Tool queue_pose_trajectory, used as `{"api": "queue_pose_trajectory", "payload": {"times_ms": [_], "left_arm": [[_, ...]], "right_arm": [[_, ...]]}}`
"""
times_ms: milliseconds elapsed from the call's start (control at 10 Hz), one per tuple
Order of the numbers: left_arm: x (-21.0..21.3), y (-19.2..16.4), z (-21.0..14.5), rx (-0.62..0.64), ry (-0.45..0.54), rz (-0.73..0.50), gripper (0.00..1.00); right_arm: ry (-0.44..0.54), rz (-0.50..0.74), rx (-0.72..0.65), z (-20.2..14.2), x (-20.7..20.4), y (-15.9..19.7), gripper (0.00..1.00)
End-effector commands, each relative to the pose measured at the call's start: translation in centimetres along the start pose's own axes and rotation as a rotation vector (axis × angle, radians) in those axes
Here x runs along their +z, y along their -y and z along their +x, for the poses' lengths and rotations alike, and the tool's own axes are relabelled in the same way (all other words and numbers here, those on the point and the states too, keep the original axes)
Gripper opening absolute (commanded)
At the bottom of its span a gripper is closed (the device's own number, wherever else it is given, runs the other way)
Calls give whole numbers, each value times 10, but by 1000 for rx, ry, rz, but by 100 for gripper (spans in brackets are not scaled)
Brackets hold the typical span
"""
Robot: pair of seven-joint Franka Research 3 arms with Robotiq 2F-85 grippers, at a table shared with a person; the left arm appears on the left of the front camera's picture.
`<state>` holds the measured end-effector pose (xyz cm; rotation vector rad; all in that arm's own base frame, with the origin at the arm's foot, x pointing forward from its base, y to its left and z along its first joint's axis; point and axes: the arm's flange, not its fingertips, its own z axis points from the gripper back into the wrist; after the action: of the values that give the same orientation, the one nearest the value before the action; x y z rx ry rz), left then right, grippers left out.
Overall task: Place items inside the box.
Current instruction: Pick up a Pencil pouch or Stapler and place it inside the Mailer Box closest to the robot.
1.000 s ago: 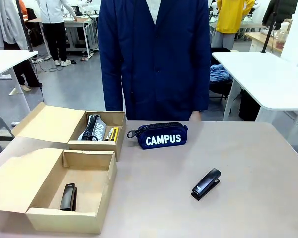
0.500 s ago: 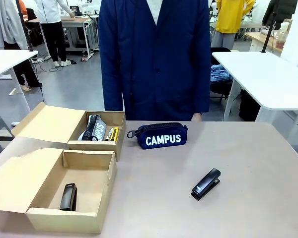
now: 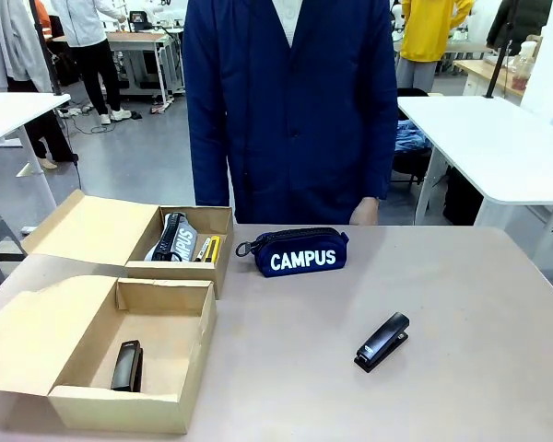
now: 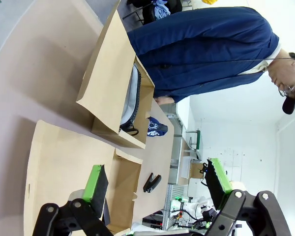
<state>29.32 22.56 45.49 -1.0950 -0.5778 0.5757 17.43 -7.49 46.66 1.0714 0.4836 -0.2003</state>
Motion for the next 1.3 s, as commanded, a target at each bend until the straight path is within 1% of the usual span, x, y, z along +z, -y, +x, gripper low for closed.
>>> {"api": "queue_pose_trajectory", "payload": {"times_ms": [0, 100, 200, 300, 400, 500, 600, 700, 800, 900, 1000, 1100, 1200], "left_arm": [[0, -1, 0, -16, 0, -13, 100], [0, -1, 0, -16, 0, -13, 100], [0, -1, 0, -16, 0, -13, 100], [0, -1, 0, -16, 0, -13, 100], [0, -1, 0, -16, 0, -13, 100], [0, -1, 0, -16, 0, -13, 100], [0, -1, 0, -16, 0, -13, 100], [0, -1, 0, -16, 0, -13, 100], [0, -1, 0, -16, 0, -13, 100], [0, -1, 0, -16, 0, -13, 100], [0, -1, 0, -16, 0, -13, 100], [0, -1, 0, -16, 0, -13, 100], [0, -1, 0, -16, 0, -13, 100]], "right_arm": [[0, 0, 0, 0, 0, 0, 100], [-103, -251, 78, 15, -22, -21, 100], [-167, -454, 153, 51, -40, -49, 100], [-251, -618, 192, 85, -58, -69, 100], [-218, -617, 224, 96, -54, -78, 100], [-70, -594, 209, 83, -32, -71, 100], [47, -505, 273, 51, -2, -54, 100], [202, -434, 296, 8, 25, -27, 100], [282, -382, 379, -23, 39, -7, 100], [409, -364, 410, -38, 47, 9, 100], [498, -329, 465, -37, 51, 13, 100], [572, -293, 445, -22, 54, 5, 100], [590, -284, 415, -9, 56, 1, 100]]}}
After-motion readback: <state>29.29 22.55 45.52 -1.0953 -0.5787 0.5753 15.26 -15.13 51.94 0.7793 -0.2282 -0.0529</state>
